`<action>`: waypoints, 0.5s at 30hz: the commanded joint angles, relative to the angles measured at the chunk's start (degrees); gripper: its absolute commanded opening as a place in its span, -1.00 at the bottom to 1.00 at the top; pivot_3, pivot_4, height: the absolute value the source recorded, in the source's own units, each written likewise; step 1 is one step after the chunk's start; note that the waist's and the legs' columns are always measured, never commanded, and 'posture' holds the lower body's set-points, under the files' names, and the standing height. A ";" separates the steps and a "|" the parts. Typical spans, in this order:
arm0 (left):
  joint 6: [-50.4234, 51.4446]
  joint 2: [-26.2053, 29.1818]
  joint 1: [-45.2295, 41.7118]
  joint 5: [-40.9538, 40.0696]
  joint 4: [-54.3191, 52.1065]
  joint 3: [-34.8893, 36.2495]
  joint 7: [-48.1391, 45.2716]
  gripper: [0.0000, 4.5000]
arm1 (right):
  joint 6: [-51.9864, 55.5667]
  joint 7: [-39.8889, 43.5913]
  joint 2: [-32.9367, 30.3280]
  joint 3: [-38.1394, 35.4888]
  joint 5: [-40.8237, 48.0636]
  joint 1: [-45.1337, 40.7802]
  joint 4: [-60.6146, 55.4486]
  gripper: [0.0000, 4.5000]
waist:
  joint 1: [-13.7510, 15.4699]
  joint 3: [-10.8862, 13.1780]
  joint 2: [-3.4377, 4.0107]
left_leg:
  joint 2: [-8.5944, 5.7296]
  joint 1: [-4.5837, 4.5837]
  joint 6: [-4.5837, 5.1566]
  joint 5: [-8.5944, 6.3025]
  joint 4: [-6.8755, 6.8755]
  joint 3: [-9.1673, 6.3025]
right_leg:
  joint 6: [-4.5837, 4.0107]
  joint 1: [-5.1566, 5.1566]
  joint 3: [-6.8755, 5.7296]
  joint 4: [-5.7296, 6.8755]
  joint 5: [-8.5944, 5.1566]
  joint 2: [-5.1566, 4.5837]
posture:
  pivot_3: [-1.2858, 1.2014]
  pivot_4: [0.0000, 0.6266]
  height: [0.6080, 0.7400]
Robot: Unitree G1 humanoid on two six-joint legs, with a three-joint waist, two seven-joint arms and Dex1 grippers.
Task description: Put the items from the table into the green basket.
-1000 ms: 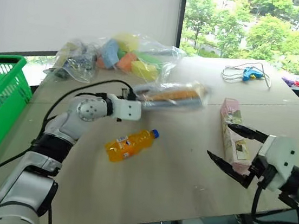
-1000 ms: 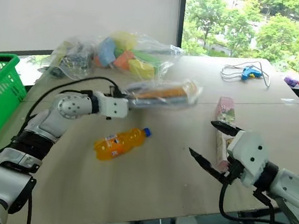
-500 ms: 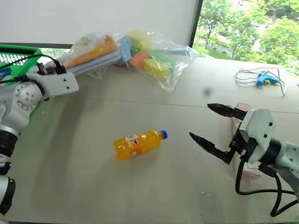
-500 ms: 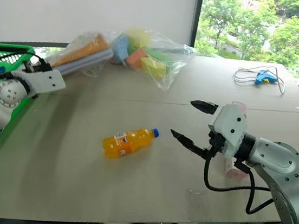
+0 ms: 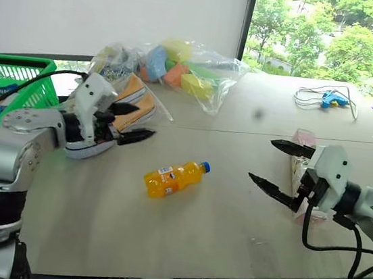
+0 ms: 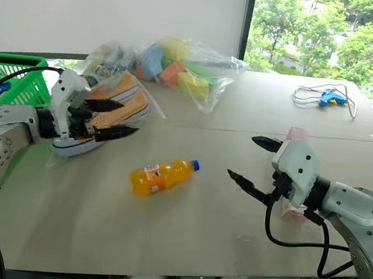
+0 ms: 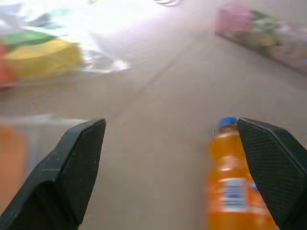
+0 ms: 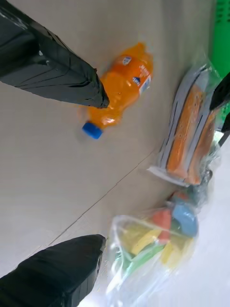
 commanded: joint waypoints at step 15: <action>24.82 4.07 -10.62 -0.66 -10.65 -25.25 12.45 0.99 | 3.51 9.74 -5.64 -20.10 11.46 18.28 -7.68 1.00 | -2.33 -0.02 0.03 | 0.12 0.40 -0.07 0.06 -0.11 0.23 | 0.15 0.16 0.65 -0.02 -0.14 0.85 | -0.08 -1.00 1.00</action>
